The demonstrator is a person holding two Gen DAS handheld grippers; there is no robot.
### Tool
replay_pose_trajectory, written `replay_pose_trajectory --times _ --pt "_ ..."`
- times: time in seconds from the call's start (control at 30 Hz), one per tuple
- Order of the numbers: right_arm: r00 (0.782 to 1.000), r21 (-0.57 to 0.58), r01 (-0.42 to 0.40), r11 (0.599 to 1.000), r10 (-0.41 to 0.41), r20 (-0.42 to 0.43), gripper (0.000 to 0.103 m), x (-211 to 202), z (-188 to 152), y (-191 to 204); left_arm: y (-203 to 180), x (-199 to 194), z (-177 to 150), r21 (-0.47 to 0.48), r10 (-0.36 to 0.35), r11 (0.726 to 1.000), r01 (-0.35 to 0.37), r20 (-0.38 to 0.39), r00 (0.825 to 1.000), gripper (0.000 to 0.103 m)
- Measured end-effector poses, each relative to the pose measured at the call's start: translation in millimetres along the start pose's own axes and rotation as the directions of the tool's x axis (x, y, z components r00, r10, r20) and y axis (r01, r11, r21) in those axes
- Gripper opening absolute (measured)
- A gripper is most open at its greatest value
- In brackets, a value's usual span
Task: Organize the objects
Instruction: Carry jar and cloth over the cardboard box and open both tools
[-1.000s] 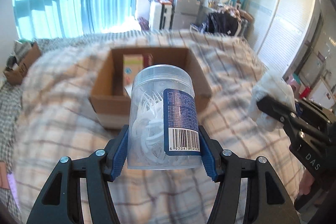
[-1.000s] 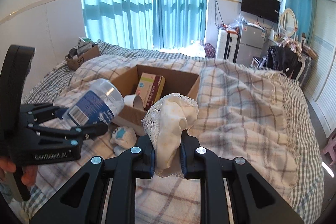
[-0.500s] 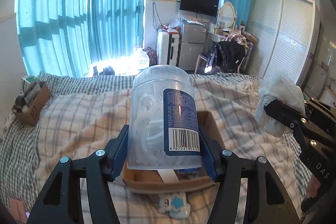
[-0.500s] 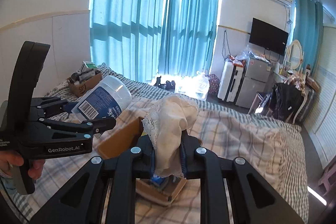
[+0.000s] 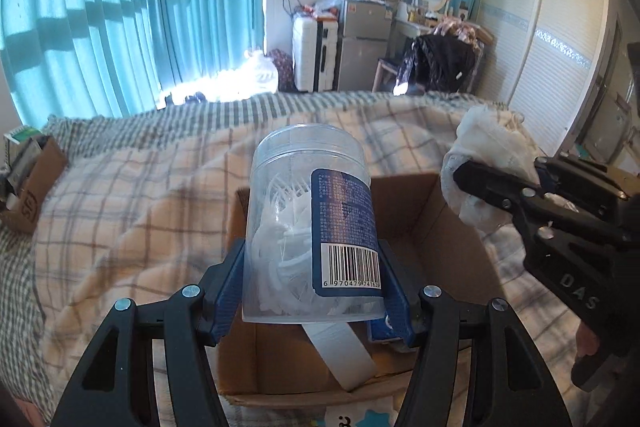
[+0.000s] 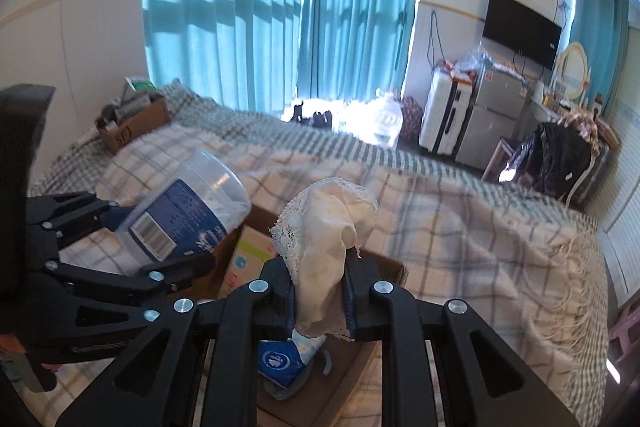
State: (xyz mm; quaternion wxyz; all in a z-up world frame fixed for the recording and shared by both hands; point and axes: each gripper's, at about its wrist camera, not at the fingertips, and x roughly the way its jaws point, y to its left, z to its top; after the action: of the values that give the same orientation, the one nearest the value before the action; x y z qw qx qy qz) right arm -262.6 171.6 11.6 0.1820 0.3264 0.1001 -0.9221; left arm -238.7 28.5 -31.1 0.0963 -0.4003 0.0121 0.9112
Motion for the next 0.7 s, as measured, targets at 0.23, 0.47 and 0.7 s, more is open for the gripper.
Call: replay_pose_trajectory --times 0.23,0.47,0.7 --pt "0.995 0.032 0.025 0.999 -0.021 -0.100 0.017 39.9 -26.9 -16.7 0.5 35.1 -16.0 -0.011 -0.016 1.000 0.015 -0.089 0.996 0.063" --pt "0.999 0.061 0.024 0.998 -0.022 -0.035 0.029 10.2 -12.5 -16.3 -1.6 15.9 -8.0 -0.007 -0.007 1.000 0.006 -0.074 0.997 0.064" --pt "0.998 0.104 0.042 0.994 -0.048 0.051 0.058 -49.8 -0.3 -14.8 -18.2 -40.4 2.5 0.046 0.060 0.997 -0.061 0.035 0.998 0.084"
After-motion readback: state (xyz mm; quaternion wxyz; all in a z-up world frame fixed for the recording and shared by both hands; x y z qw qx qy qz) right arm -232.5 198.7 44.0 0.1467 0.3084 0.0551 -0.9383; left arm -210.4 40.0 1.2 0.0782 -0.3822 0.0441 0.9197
